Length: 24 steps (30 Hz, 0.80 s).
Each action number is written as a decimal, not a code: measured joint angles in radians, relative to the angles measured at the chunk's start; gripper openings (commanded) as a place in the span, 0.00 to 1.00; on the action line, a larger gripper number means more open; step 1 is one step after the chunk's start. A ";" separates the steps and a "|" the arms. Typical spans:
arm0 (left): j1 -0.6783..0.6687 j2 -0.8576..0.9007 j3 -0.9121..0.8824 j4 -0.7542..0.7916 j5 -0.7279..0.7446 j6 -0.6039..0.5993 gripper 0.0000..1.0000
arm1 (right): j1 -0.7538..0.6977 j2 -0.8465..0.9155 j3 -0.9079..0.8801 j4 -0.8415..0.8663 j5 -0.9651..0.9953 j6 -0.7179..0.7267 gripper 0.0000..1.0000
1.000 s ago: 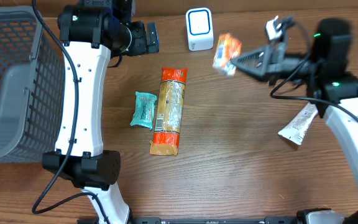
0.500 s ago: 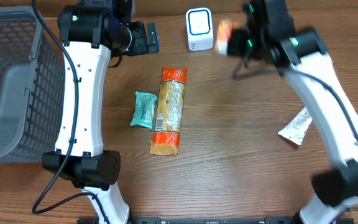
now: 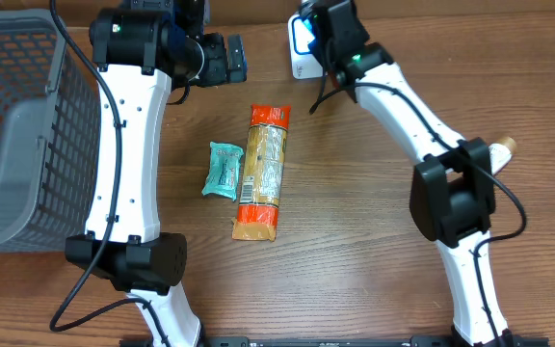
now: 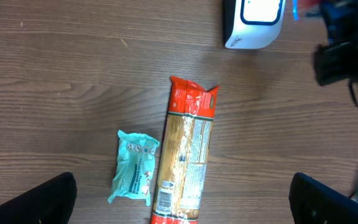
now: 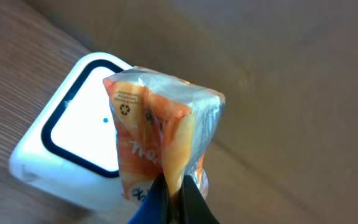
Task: Scan the item barcode
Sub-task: 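Lift the orange box and hold it up to the scanner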
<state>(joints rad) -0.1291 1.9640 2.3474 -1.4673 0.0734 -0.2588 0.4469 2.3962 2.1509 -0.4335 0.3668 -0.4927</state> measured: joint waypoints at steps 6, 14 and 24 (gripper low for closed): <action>0.000 0.000 0.000 0.000 0.000 0.000 1.00 | 0.033 0.037 0.000 0.118 0.070 -0.217 0.04; 0.000 0.000 0.000 0.000 0.000 0.000 1.00 | 0.040 0.057 0.000 0.125 0.111 -0.324 0.04; 0.000 0.000 0.000 0.000 0.000 0.000 1.00 | 0.027 -0.023 -0.002 -0.152 -0.001 -0.087 0.04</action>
<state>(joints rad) -0.1291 1.9640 2.3474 -1.4670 0.0734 -0.2588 0.4740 2.3730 2.1494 -0.5854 0.3660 -0.5797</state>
